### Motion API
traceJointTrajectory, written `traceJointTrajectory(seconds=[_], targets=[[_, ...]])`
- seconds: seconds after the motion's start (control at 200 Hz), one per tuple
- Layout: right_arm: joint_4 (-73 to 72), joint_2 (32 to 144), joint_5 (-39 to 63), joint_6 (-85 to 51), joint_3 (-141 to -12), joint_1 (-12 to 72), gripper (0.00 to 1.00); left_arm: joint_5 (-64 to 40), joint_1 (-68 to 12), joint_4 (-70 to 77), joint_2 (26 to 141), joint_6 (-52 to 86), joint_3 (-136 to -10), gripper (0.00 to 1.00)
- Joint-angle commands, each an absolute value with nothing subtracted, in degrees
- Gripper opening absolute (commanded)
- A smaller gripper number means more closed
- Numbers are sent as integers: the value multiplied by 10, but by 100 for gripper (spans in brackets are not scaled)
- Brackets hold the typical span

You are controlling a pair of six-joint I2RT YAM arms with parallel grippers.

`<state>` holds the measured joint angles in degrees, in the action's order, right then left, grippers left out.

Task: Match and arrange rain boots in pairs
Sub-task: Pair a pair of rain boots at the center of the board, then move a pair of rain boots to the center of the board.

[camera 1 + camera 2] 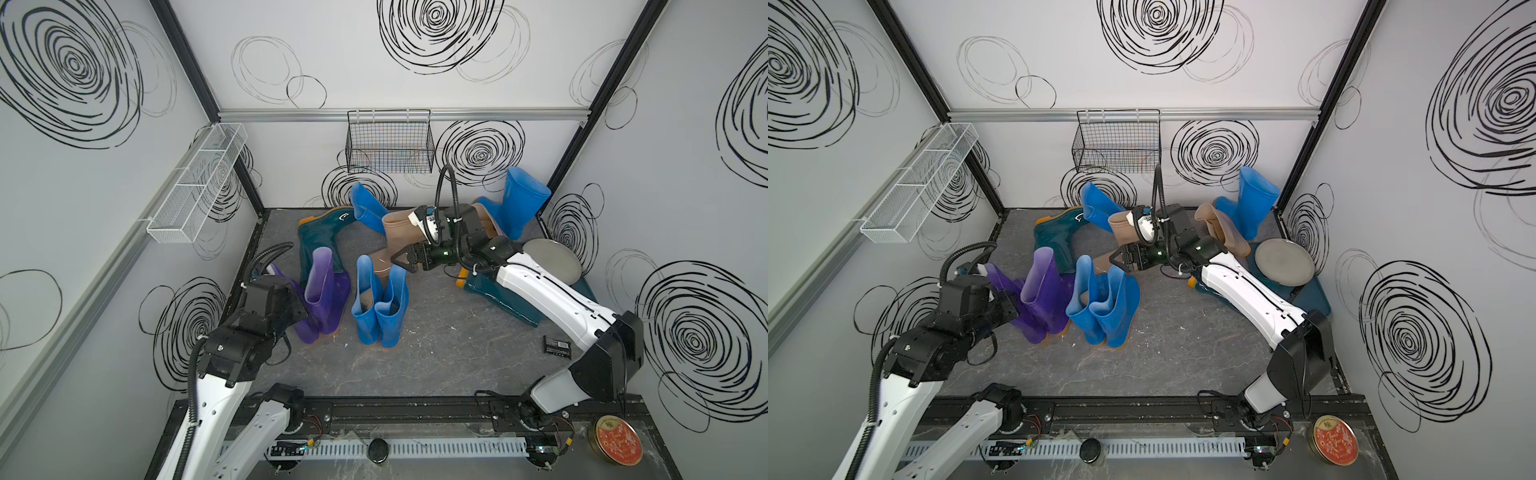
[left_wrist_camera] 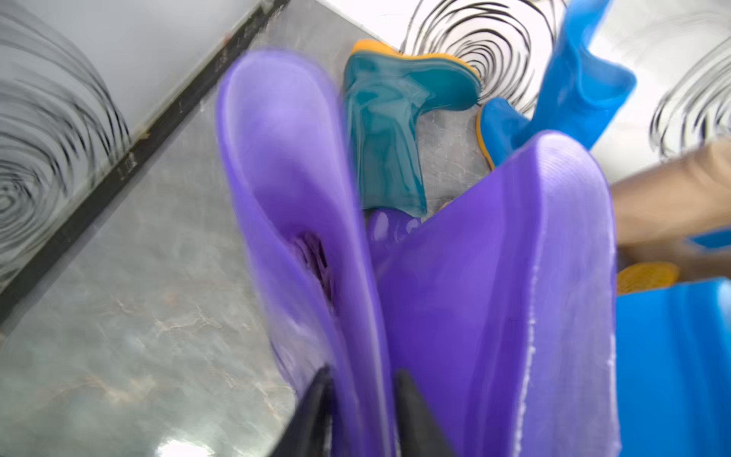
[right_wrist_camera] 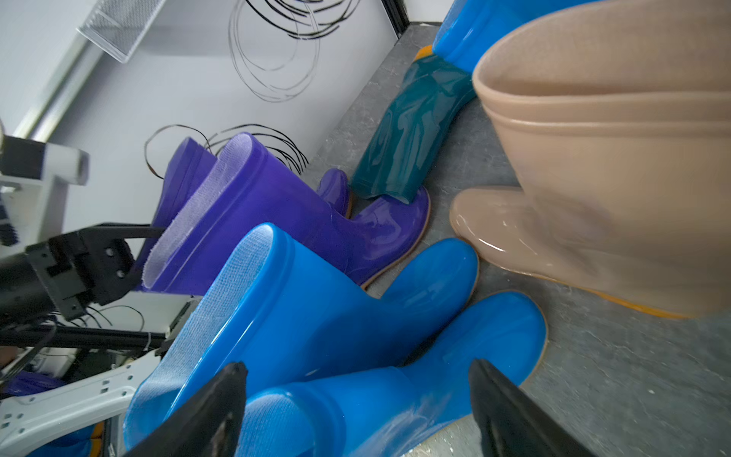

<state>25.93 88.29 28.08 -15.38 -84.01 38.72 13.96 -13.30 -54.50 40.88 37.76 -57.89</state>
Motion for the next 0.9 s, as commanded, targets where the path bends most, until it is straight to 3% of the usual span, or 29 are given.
traceJointTrajectory(seconds=[0.0, 0.07, 0.155, 0.35, 0.665, 0.766, 0.891], targets=[[340, 895, 207, -144, -886, 416, 100, 159, -132, -502, 410, 342, -603, 54], [355, 900, 184, -163, -896, 438, 100, 155, -126, -494, 412, 322, -609, 65], [350, 906, 177, -197, -898, 461, 100, 140, -114, -483, 417, 298, -610, 70], [364, 946, 159, -238, -925, 495, 100, 53, -79, -444, 426, 260, -601, 76], [401, 1002, 115, -237, -976, 523, 100, -3, -62, -419, 451, 215, -592, 80], [458, 1027, 80, -224, -1009, 525, 87, -3, -62, -431, 463, 197, -592, 80], [493, 1034, 62, -211, -1027, 526, 61, 1, -61, -439, 470, 179, -585, 78]])
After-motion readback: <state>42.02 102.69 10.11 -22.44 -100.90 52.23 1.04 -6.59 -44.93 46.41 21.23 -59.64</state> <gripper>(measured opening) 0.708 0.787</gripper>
